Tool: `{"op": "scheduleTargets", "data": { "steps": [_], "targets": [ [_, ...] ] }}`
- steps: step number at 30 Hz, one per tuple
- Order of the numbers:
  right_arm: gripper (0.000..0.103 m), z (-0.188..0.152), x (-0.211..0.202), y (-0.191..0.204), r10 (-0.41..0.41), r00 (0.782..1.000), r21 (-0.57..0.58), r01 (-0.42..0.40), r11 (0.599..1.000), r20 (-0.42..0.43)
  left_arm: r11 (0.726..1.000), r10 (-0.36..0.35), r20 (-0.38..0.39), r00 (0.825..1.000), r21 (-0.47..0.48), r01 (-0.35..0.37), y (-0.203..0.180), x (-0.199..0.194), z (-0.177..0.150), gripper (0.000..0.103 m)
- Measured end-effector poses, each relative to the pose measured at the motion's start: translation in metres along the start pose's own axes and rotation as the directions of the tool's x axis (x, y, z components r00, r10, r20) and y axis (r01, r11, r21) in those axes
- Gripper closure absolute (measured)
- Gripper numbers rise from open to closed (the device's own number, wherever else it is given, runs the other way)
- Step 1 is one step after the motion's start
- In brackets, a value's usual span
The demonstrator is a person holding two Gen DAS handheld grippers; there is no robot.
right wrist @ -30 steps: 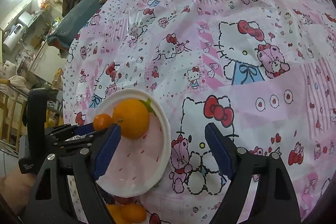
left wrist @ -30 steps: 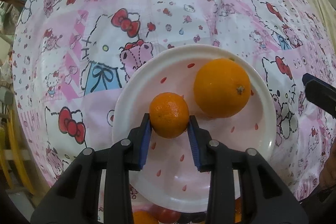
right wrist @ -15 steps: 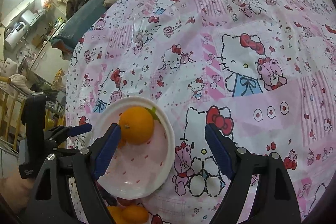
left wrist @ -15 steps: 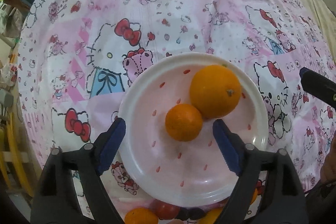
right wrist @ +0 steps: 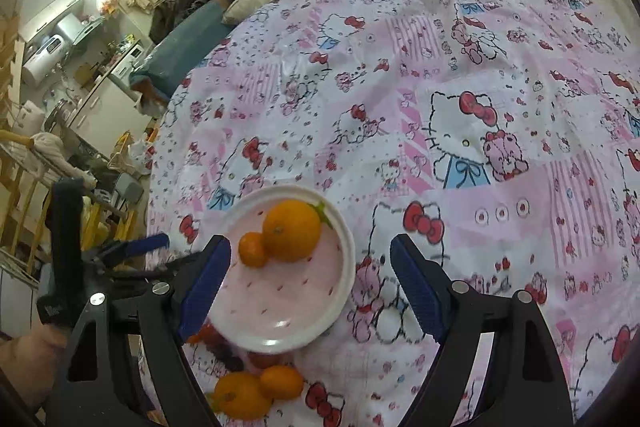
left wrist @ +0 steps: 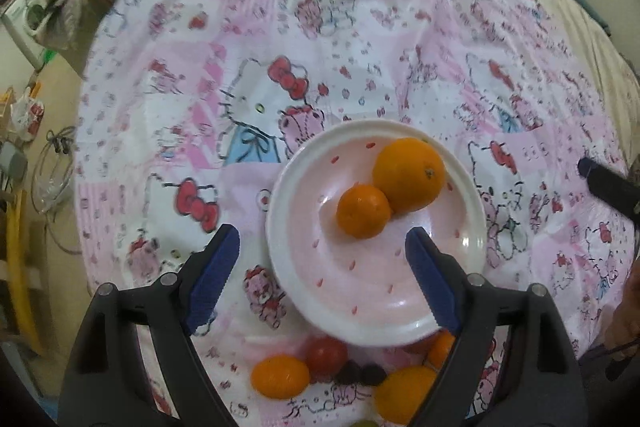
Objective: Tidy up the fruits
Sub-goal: 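Lower the mandarin onto the plate beside the orange and open the left gripper, then grasp a dark grape with the left gripper while the right gripper grasps a mandarin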
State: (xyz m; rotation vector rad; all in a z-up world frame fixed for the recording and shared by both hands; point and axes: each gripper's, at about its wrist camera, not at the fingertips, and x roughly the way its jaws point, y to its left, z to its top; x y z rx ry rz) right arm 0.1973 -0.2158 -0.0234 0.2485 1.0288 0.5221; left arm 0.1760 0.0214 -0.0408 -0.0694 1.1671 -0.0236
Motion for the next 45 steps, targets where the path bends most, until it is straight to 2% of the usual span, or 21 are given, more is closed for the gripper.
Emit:
{"op": "scheduleTargets", "data": {
  "steps": [6, 10, 15, 22, 27, 36, 40, 45],
  "targets": [
    [0.019, -0.031, -0.017, 0.012, -0.021, 1.0, -0.025, 0.021, 0.999, -0.011, 1.0, -0.017, 0.047, 0.999, -0.017, 0.018, 0.001, -0.029, -0.025, 0.02],
    [0.019, -0.048, -0.028, 0.013, -0.016, 1.0, -0.003, 0.016, 1.0, -0.006, 0.999, -0.031, 0.058, 0.998, -0.018, 0.032, 0.0, -0.041, -0.043, 0.02],
    [0.018, -0.071, -0.037, 0.009, -0.023, 1.0, 0.04, 0.024, 0.999, -0.019, 0.999, -0.016, 0.067, 0.998, -0.031, 0.018, 0.0, -0.052, -0.065, 0.02],
    [0.018, -0.097, -0.034, -0.002, -0.019, 0.998, 0.114, 0.026, 0.993, -0.063, 0.997, -0.032, 0.069, 0.997, -0.065, 0.037, 0.003, -0.064, -0.09, 0.02],
    [0.019, -0.105, -0.031, 0.001, -0.041, 0.996, 0.091, 0.048, 0.995, -0.082, 0.998, -0.004, 0.069, 0.998, -0.059, 0.008, 0.002, -0.067, -0.102, 0.02],
    [0.018, -0.109, -0.017, -0.005, -0.003, 0.993, 0.148, 0.02, 0.989, -0.117, 0.976, -0.062, -0.016, 0.998, -0.212, 0.057, 0.025, -0.047, -0.114, 0.02],
    [0.019, -0.112, 0.004, -0.001, 0.022, 0.984, 0.153, 0.005, 0.988, -0.179, 0.957, -0.075, -0.036, 0.997, -0.284, 0.062, 0.034, -0.04, -0.115, 0.02],
    [0.022, -0.119, 0.026, 0.006, 0.075, 0.97, 0.181, -0.033, 0.983, -0.231, 0.943, -0.043, -0.04, 0.998, -0.333, 0.027, 0.044, -0.041, -0.113, 0.02]
  ]
}}
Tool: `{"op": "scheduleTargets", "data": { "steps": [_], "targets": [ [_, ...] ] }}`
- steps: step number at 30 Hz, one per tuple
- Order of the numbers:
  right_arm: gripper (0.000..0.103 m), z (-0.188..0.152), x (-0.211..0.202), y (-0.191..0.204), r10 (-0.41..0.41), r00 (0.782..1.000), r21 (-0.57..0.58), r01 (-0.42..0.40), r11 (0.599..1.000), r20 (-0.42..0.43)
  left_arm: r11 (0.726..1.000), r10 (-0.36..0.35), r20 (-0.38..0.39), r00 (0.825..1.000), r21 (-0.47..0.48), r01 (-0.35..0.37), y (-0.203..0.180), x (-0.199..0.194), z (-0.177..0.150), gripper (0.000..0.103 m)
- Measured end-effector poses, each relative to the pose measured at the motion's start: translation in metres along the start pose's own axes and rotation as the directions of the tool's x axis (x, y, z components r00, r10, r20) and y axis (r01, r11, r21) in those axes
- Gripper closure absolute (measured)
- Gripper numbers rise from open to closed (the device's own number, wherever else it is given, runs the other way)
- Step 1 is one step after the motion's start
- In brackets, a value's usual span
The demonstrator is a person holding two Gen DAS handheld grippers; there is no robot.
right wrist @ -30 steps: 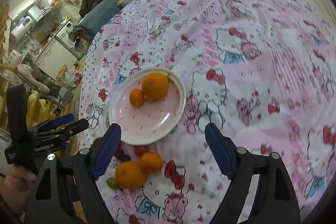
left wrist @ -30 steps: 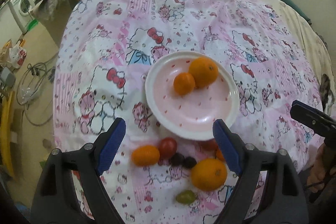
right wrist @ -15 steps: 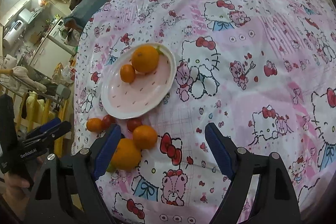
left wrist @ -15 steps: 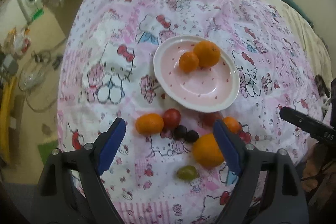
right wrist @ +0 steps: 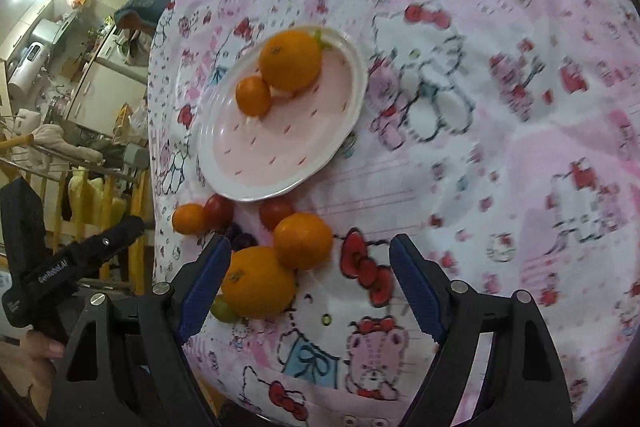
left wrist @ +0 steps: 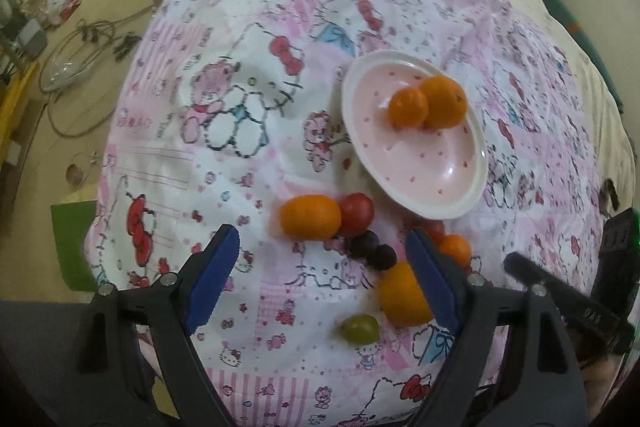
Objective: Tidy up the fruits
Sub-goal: 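Grasp a dark grape with the left gripper while the right gripper grasps a mandarin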
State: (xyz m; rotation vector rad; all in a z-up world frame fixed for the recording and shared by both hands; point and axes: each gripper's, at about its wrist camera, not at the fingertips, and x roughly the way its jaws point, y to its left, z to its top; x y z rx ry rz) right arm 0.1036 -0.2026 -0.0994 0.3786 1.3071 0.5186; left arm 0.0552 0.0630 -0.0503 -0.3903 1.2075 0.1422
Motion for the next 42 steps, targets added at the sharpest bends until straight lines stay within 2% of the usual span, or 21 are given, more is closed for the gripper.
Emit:
{"op": "scheduleTargets", "data": {
  "steps": [5, 8, 14, 17, 26, 30, 31, 32, 34, 37, 39, 40, 42],
  "targets": [
    [0.035, 0.005, 0.028, -0.001, 0.041, 0.997, 0.064, -0.037, 0.997, -0.069, 1.0, -0.005, -0.003, 1.0, -0.029, 0.005, 0.007, -0.001, 0.003, 0.02],
    [0.041, 0.01, 0.042, -0.003, 0.037, 0.994, 0.104, -0.026, 0.994, -0.103, 1.0, 0.007, -0.007, 1.0, -0.022, -0.007, 0.008, 0.002, 0.004, 0.02],
    [0.052, 0.008, 0.064, 0.005, -0.014, 0.986, 0.072, 0.026, 0.997, -0.166, 0.999, 0.016, -0.019, 1.0, -0.035, -0.017, 0.011, 0.008, 0.007, 0.02],
    [0.057, 0.006, 0.066, 0.009, -0.056, 0.984, 0.027, 0.061, 0.998, -0.167, 0.997, 0.018, -0.031, 0.999, -0.072, -0.02, 0.019, 0.012, 0.01, 0.02],
    [0.059, 0.006, 0.045, 0.004, -0.038, 0.992, 0.014, 0.04, 0.999, -0.117, 0.997, 0.015, -0.053, 0.998, -0.078, -0.019, 0.018, 0.019, 0.009, 0.022],
    [0.059, 0.009, 0.022, -0.003, -0.024, 0.998, 0.04, 0.026, 0.999, -0.058, 0.996, -0.025, -0.111, 0.993, -0.093, 0.015, 0.011, 0.029, 0.001, 0.037],
    [0.059, 0.009, 0.017, -0.005, -0.02, 0.999, 0.046, 0.022, 0.999, -0.046, 0.994, -0.043, -0.144, 0.989, -0.105, 0.028, 0.008, 0.032, -0.001, 0.04],
    [0.059, 0.008, 0.014, -0.006, -0.017, 0.999, 0.052, 0.019, 0.998, -0.038, 0.991, -0.072, -0.17, 0.983, -0.124, 0.051, 0.004, 0.036, -0.003, 0.047],
    [0.059, 0.01, 0.004, -0.011, -0.009, 1.0, 0.069, 0.009, 0.998, -0.011, 0.983, -0.11, -0.2, 0.974, -0.165, 0.077, -0.005, 0.043, -0.007, 0.05],
    [0.059, 0.013, -0.007, -0.018, -0.003, 1.0, 0.085, 0.001, 0.996, 0.019, 0.971, -0.131, -0.224, 0.966, -0.223, 0.08, -0.017, 0.059, -0.01, 0.056],
    [0.059, 0.012, -0.013, -0.023, 0.0, 1.0, 0.099, -0.003, 0.995, 0.03, 0.957, -0.146, -0.249, 0.957, -0.281, 0.073, -0.02, 0.073, -0.013, 0.069],
    [0.059, 0.012, -0.016, -0.027, 0.003, 0.999, 0.111, -0.007, 0.994, 0.037, 0.953, -0.145, -0.258, 0.955, -0.295, 0.065, -0.021, 0.077, -0.014, 0.07],
    [0.059, 0.013, -0.021, -0.031, 0.009, 0.999, 0.118, -0.014, 0.993, 0.045, 0.952, -0.124, -0.247, 0.961, -0.302, 0.045, -0.024, 0.082, -0.012, 0.071]
  ]
}}
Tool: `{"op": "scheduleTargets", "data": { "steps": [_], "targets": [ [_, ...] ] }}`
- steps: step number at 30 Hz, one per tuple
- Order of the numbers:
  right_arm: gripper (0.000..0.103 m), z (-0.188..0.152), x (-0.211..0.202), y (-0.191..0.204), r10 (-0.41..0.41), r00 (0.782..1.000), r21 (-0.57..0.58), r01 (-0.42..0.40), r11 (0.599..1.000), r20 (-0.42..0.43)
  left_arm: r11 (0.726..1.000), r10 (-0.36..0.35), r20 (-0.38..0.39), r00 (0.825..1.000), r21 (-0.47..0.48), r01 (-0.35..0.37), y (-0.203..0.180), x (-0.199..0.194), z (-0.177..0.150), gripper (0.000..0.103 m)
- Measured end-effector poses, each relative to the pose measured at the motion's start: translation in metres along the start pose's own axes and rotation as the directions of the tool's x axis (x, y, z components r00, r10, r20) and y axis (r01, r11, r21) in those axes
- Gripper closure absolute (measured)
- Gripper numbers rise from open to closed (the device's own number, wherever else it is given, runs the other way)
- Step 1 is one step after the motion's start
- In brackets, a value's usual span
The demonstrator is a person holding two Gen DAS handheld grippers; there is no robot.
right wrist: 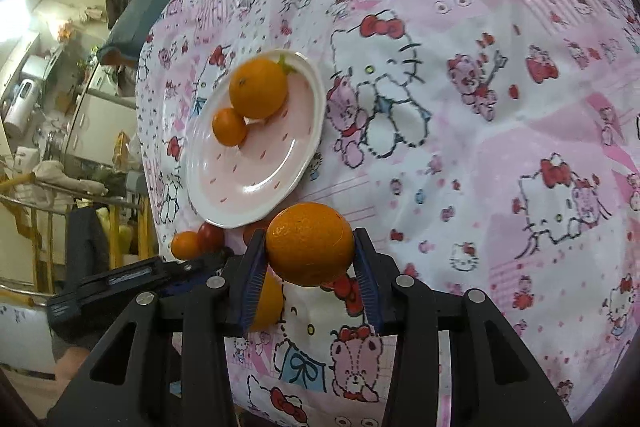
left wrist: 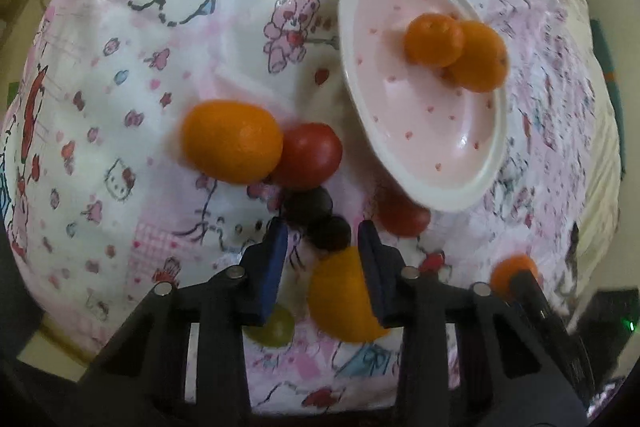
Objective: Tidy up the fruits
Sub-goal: 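Grasp a dark grape with the left gripper while the right gripper grasps a mandarin, then carry the mandarin onto the plate with the right gripper while the left gripper carries the grape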
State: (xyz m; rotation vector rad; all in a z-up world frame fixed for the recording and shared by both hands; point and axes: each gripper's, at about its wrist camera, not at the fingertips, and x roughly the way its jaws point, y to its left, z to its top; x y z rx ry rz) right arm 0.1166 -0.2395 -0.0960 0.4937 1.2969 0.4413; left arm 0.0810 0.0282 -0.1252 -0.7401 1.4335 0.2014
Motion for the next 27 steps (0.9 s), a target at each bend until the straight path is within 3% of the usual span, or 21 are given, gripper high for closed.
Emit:
{"op": "scheduleTargets", "data": {
  "steps": [6, 9, 16, 27],
  "targets": [
    [0.059, 0.0, -0.009, -0.006, 0.019, 1.0, 0.012, -0.019, 1.0, 0.01, 0.997, 0.072, 0.039, 0.997, -0.004, -0.072, -0.004, 0.008, 0.007, 0.071],
    [0.059, 0.001, -0.011, -0.004, 0.023, 1.0, 0.004, -0.023, 1.0, 0.016, 0.994, 0.107, 0.039, 0.993, 0.011, -0.108, -0.005, 0.014, 0.007, 0.082],
    [0.059, 0.004, -0.011, 0.001, 0.031, 0.999, -0.008, -0.031, 0.999, 0.022, 0.992, 0.113, 0.051, 0.992, 0.05, -0.115, -0.009, 0.012, 0.006, 0.083],
    [0.059, 0.005, -0.011, 0.006, 0.019, 0.999, -0.029, -0.018, 0.999, 0.028, 0.983, 0.097, 0.128, 0.987, 0.14, -0.115, -0.016, -0.033, -0.01, 0.083]
  ]
}}
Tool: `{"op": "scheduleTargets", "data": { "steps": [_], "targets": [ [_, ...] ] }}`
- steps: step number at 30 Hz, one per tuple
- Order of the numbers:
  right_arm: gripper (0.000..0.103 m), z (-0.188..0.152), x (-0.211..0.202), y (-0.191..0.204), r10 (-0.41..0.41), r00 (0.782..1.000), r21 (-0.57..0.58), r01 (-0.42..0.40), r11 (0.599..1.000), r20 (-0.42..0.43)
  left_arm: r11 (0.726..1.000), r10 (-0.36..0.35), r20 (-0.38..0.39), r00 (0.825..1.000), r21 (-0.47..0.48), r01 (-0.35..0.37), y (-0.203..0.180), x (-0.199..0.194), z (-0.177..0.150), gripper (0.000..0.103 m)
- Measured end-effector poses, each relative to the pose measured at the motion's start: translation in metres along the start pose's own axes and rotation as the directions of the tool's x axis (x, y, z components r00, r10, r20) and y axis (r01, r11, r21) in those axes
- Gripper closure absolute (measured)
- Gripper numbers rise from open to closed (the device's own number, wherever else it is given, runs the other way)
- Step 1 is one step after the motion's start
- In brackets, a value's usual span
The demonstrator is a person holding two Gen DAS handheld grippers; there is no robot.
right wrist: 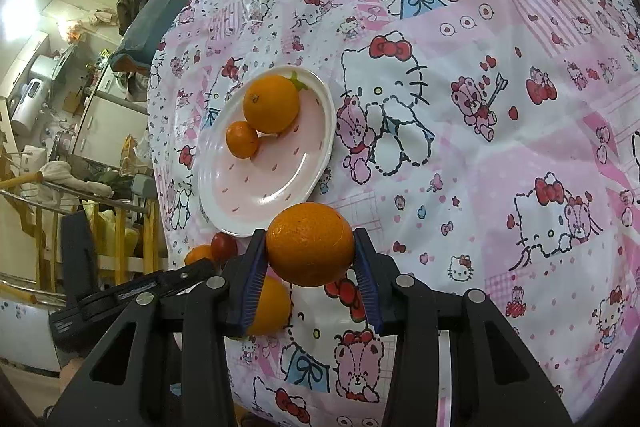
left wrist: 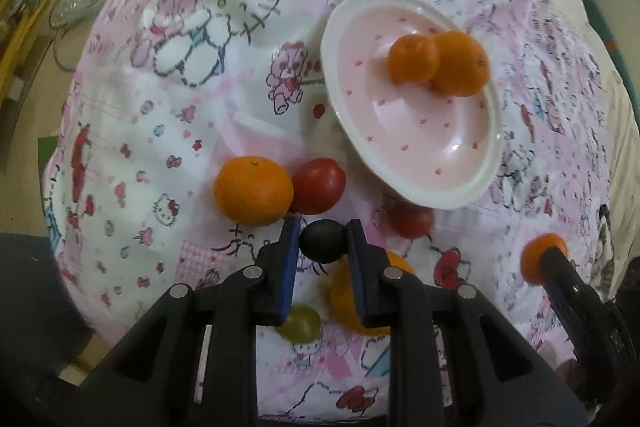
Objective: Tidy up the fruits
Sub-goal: 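Carry the mandarin onto the plate with the right gripper while the left gripper carries the grape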
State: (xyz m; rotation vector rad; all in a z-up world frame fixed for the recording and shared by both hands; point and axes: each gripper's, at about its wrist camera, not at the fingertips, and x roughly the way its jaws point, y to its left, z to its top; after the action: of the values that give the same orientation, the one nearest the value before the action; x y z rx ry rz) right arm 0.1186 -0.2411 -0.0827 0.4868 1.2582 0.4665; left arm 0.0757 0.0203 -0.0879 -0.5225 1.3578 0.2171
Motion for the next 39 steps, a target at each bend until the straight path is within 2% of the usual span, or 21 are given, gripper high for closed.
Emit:
{"op": "scheduleTargets", "data": {
  "steps": [9, 16, 21, 29, 39],
  "targets": [
    [0.059, -0.001, -0.009, 0.011, 0.014, 1.0, -0.031, -0.013, 0.999, 0.025, 0.989, 0.002, 0.104, 0.995, 0.147, -0.018, -0.009, -0.044, -0.005, 0.083],
    [0.059, 0.003, -0.019, 0.021, 0.011, 0.998, -0.069, -0.006, 0.998, 0.067, 0.979, 0.014, 0.13, 0.991, 0.2, -0.04, -0.009, -0.053, 0.006, 0.083],
    [0.059, 0.009, -0.025, 0.026, 0.004, 0.994, -0.111, 0.008, 0.994, 0.107, 0.957, 0.03, 0.173, 0.984, 0.278, -0.078, -0.019, -0.06, 0.019, 0.083],
    [0.059, 0.025, -0.018, 0.028, -0.013, 0.994, -0.132, 0.028, 0.991, 0.111, 0.916, 0.053, 0.185, 0.981, 0.381, -0.122, -0.037, -0.051, 0.038, 0.083],
    [0.059, 0.046, 0.002, 0.038, -0.035, 0.995, -0.176, 0.05, 0.983, 0.09, 0.879, 0.075, 0.18, 0.981, 0.452, -0.151, -0.058, -0.029, 0.056, 0.083]
  ]
}}
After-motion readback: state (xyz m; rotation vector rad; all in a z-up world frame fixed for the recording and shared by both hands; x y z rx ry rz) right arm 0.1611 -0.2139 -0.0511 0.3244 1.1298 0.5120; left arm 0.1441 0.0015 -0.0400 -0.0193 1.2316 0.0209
